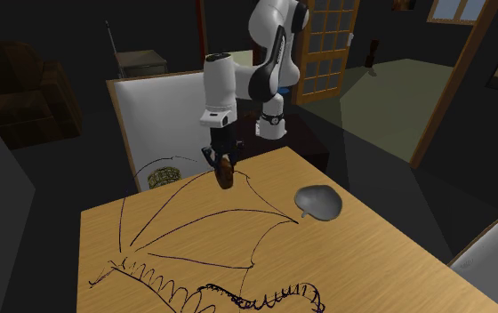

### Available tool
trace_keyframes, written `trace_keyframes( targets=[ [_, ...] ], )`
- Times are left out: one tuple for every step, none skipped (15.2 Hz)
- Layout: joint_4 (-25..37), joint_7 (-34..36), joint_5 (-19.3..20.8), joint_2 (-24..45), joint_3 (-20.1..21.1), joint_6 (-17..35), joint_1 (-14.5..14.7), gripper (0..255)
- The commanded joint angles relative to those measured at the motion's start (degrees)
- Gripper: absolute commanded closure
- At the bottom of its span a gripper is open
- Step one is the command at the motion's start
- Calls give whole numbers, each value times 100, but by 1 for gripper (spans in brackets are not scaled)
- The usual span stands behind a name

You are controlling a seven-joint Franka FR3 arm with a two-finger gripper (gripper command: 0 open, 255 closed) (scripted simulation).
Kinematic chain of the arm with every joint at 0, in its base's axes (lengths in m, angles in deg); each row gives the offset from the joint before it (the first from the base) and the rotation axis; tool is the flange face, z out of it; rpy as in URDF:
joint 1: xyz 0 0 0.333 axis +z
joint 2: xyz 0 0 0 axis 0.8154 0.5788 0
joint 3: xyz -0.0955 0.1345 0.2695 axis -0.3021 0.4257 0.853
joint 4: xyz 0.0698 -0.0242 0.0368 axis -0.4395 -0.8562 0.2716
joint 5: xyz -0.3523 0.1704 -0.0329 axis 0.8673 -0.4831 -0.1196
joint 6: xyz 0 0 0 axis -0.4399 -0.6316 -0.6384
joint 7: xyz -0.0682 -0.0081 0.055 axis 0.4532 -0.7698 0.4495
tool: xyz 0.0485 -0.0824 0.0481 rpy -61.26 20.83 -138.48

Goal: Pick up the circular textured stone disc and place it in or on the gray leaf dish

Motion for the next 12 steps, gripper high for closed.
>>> trace_keyframes(
  targets=[
    [22,76,102,-114,-46,-113,40,255],
    [47,104,139,-151,-62,-168,51,255],
    [-39,264,213,-225,-50,-126,173,255],
    [-117,426,287,-295,-37,-87,293,255],
    [-188,591,360,-361,-20,-52,408,255],
    [-252,756,433,-421,-1,-20,522,255],
    [-309,922,504,-477,22,8,632,255],
    [-359,1089,573,-527,45,33,741,255],
    [-403,1256,641,-573,73,54,845,255],
    [-439,1422,705,-612,99,72,950,255],
    [-469,1588,767,-647,127,86,1053,255],
    [-492,1753,827,-676,158,98,1153,255]
  ],
)
